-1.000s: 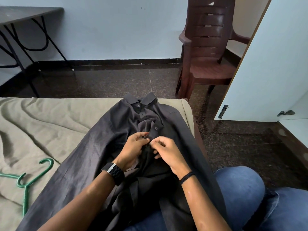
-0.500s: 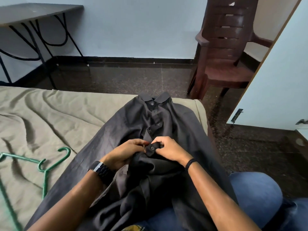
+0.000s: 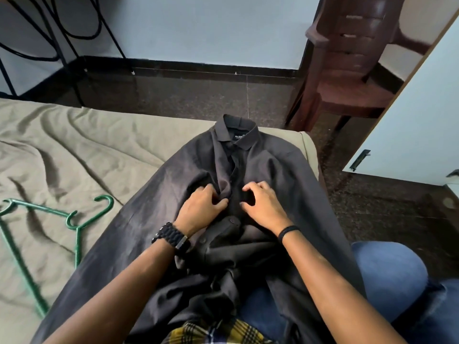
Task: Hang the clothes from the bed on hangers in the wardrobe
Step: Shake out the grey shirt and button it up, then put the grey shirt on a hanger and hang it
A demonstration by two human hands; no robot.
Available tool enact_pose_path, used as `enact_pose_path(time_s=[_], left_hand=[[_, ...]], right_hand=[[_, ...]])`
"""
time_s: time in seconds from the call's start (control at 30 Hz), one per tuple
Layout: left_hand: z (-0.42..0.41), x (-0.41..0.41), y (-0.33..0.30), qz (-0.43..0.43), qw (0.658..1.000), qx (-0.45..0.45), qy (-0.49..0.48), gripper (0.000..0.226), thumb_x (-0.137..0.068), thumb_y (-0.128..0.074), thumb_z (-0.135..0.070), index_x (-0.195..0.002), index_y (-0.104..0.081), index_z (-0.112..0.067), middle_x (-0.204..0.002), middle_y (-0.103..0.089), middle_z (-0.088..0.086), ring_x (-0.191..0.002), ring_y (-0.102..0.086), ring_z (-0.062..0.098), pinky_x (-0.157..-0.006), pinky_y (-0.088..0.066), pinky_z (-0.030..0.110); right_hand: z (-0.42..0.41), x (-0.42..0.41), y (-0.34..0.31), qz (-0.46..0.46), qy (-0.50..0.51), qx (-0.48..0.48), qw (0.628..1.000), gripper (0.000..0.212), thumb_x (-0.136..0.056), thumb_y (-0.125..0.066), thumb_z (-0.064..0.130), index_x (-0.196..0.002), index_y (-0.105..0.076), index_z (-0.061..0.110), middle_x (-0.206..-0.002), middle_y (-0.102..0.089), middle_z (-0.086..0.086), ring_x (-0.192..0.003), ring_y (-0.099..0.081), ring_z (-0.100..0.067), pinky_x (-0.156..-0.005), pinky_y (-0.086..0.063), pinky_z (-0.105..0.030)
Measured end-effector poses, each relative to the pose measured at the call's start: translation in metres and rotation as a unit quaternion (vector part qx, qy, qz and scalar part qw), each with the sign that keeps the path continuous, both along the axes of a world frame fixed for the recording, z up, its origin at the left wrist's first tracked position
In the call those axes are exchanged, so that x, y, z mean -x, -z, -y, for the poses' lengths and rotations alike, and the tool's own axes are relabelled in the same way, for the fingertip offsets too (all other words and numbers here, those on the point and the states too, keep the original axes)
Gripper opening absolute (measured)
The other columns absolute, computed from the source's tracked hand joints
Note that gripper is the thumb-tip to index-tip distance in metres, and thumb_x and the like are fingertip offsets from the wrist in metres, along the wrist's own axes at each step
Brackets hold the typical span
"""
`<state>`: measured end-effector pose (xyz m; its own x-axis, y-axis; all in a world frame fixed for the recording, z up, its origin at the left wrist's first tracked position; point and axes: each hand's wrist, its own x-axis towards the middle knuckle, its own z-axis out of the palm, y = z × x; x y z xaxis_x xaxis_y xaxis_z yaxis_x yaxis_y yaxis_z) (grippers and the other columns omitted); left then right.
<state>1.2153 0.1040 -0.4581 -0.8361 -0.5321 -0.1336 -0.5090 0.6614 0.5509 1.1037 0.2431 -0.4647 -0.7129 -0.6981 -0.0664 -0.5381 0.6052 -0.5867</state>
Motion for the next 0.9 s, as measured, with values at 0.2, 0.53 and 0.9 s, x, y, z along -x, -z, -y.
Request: enact_pose_path(time_s=[0.2, 0.53, 0.9], left_hand=[[-0.002, 0.023, 0.001, 0.079, 0.988, 0.052, 0.119, 0.039, -0.086, -0.052, -0.007, -0.124, -0.048, 0.000, -0.124, -0.051, 0.022, -0.118, -0.049, 0.035, -0.097, -0.038, 0.037], [-0.014, 0.000, 0.000, 0.245, 0.934, 0.181, 0.185, 0.030, -0.096, -0.042, -0.023, -0.116, -0.059, -0.007, -0.120, -0.062, 0.011, -0.111, -0.059, 0.030, -0.085, -0.047, 0.036], [0.065, -0.065, 0.000, -0.167, 0.983, -0.001, -0.079, 0.014, -0.094, -0.056, -0.021, -0.102, -0.067, -0.017, -0.095, -0.066, -0.003, -0.086, -0.061, 0.013, -0.078, -0.045, 0.026]], right_hand=[[0.005, -0.005, 0.010, -0.132, -0.048, -0.116, 0.983, 0.027, -0.089, -0.048, 0.005, -0.110, -0.063, 0.011, -0.109, -0.064, -0.014, -0.105, -0.059, -0.034, -0.088, -0.045, -0.038], [0.001, -0.005, 0.003, 0.082, -0.145, -0.195, 0.967, 0.027, -0.085, -0.053, 0.004, -0.098, -0.073, 0.017, -0.109, -0.067, -0.012, -0.100, -0.065, -0.022, -0.090, -0.051, -0.027], [0.058, -0.031, -0.041, 0.256, -0.074, 0.083, 0.960, 0.013, -0.092, -0.056, 0.006, -0.092, -0.068, 0.011, -0.072, -0.064, -0.001, -0.063, -0.061, -0.010, -0.056, -0.050, -0.019]])
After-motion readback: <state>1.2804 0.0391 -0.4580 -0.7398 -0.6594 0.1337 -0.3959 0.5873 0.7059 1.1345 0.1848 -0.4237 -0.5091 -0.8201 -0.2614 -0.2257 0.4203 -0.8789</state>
